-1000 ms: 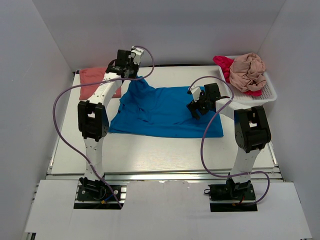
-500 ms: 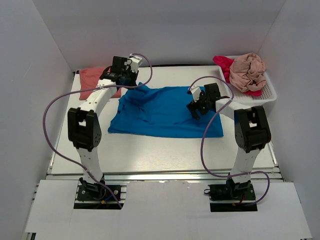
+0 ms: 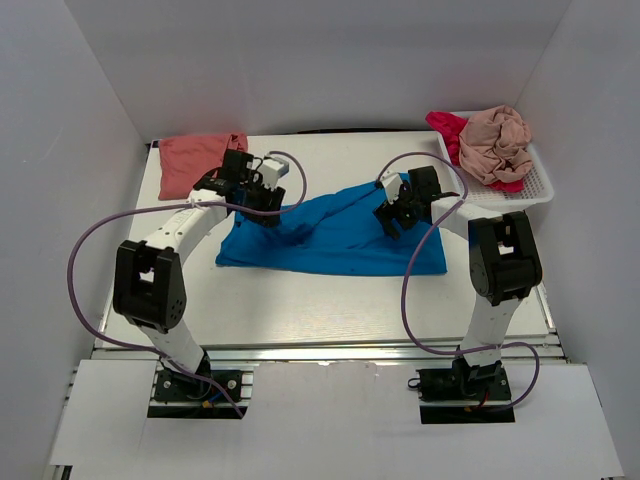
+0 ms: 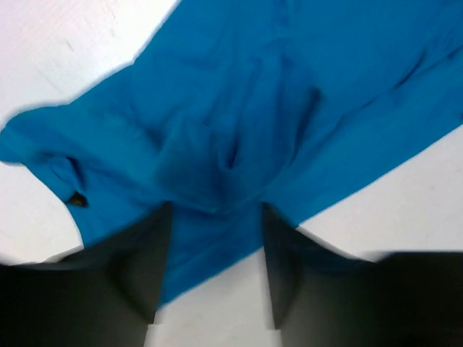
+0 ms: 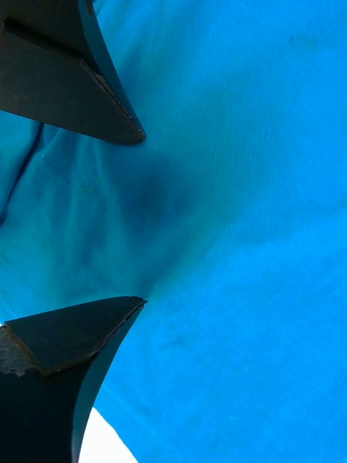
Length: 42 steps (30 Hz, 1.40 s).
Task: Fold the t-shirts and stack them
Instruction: Grap the side of the flattened tshirt furthest away from the robot with both arms
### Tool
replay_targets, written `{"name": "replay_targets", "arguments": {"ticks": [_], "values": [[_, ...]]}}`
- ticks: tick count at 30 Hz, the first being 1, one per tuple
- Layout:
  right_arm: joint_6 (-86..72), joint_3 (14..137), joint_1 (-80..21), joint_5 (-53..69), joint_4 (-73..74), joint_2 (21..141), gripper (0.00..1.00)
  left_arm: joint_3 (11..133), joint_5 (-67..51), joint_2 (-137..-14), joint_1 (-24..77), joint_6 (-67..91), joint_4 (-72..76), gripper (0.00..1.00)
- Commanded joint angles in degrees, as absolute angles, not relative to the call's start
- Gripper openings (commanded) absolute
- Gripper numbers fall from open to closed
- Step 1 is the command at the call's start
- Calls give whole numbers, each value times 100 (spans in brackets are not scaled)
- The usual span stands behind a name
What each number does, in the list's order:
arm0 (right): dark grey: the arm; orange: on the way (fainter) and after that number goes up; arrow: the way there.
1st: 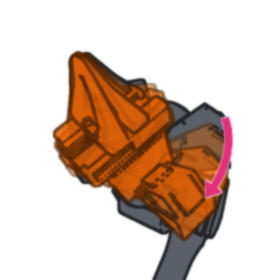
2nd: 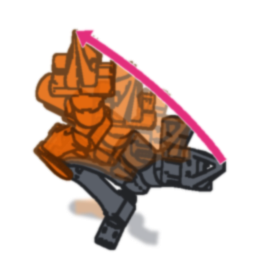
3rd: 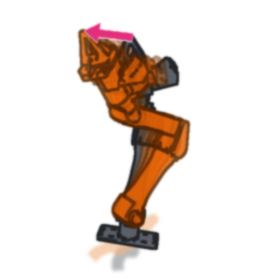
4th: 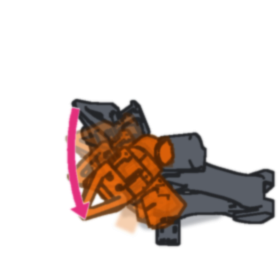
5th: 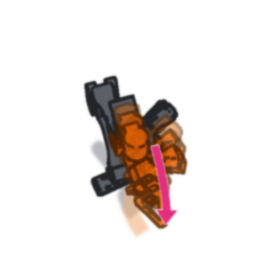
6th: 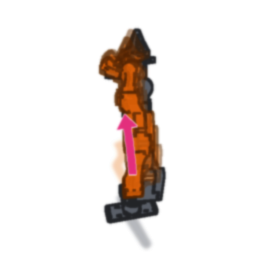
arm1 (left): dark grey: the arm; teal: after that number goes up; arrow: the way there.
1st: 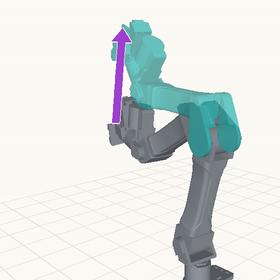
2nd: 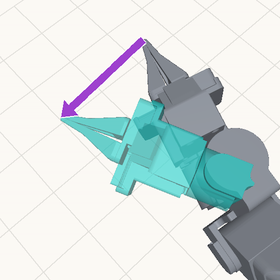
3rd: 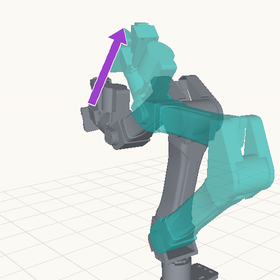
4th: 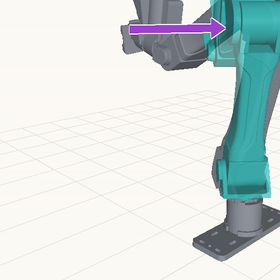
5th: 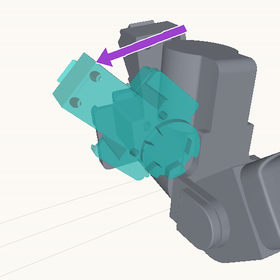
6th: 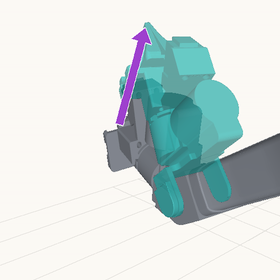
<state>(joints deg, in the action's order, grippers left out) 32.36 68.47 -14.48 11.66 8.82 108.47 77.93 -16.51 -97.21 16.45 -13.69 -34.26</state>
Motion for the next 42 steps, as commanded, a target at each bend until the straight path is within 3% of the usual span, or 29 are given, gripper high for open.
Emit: {"name": "replay_targets", "arguments": {"ticks": [1, 2, 3, 10, 19, 24, 34, 42], "values": [[3287, 6978, -1477, 1029, 712, 10617, 89, 7673, -1749, -9545, 1635, -1670, -3507, 66], [3296, 6979, -1485, 924, 703, 10652, 89, 7673, -1679, -9588, 1635, -1679, -3472, 94], [3322, 6979, -1477, 862, 668, 10670, 89, 7690, -1670, -9615, 1643, -1679, -3472, 98], [3401, 7391, -1389, 238, 527, 10977, 89, 7848, -1389, -9808, 1635, -1679, -3208, 98], [3480, 10674, -660, 27, 1361, 12829, 89, 7805, -924, -9975, 1608, -1565, -2778, 98], [3507, 11897, -563, 26, 1696, 13648, 89, 7822, -844, -10098, 1556, -1538, -2689, 98], [2892, 12225, -563, 676, 2197, 14176, 89, 7998, -598, -10283, 1354, -1494, -2698, 98], [2461, 12225, -501, 370, 2294, 14361, 89, 7972, -650, -10292, 1222, -1371, -2689, 98]]}}
